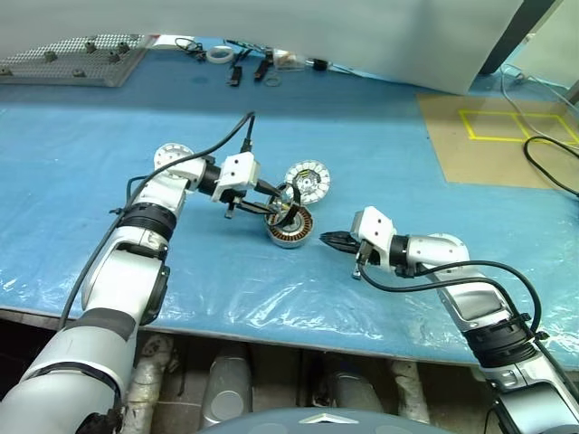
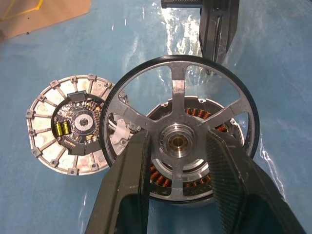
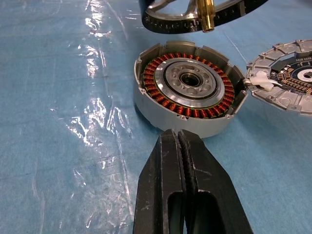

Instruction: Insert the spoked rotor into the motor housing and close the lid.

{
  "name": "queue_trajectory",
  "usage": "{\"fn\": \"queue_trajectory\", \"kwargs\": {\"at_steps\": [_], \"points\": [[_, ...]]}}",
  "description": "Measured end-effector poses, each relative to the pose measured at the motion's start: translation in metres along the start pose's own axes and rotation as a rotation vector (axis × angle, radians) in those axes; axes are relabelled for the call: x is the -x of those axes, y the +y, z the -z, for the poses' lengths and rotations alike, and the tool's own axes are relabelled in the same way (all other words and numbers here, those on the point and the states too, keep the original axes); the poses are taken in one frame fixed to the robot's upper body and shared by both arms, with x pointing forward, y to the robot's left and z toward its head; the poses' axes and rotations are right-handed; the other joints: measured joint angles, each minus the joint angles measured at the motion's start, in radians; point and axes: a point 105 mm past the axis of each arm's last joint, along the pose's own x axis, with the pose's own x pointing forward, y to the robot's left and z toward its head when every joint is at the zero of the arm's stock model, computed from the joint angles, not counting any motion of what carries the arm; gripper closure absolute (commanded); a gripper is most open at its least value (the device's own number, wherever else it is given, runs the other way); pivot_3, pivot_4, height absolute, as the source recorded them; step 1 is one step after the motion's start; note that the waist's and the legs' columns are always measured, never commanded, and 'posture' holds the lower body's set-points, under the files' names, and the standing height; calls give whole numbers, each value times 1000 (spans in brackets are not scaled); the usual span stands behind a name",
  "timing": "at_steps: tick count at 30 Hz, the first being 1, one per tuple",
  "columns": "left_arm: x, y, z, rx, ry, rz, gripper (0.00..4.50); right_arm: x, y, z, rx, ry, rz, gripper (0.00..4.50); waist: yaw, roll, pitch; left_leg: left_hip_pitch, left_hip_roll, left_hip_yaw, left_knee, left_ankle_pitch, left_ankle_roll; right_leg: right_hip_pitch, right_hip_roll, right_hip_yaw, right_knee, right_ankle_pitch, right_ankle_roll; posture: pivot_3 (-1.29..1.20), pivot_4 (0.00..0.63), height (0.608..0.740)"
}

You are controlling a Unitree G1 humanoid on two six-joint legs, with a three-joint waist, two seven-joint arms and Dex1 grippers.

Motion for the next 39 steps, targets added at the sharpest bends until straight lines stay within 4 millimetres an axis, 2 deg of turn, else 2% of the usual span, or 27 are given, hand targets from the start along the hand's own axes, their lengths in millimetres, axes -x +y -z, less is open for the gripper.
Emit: {"fn": "queue_trajectory", "kwargs": {"at_steps": [8,39], "points": [[-5,-7,12,22,36,16,2898,5,4,7,-16,31,-1,4500,0,0,0,0,0,0,0,0,0,0,0,0,0,0,0,0,150,740],[-4,-8,26,11,133,20,2898,6,3,5,-19,34,21,4500,-1,0,0,1,0,0,0,0,0,1,0,0,-1,0,1,0,150,740]]}}
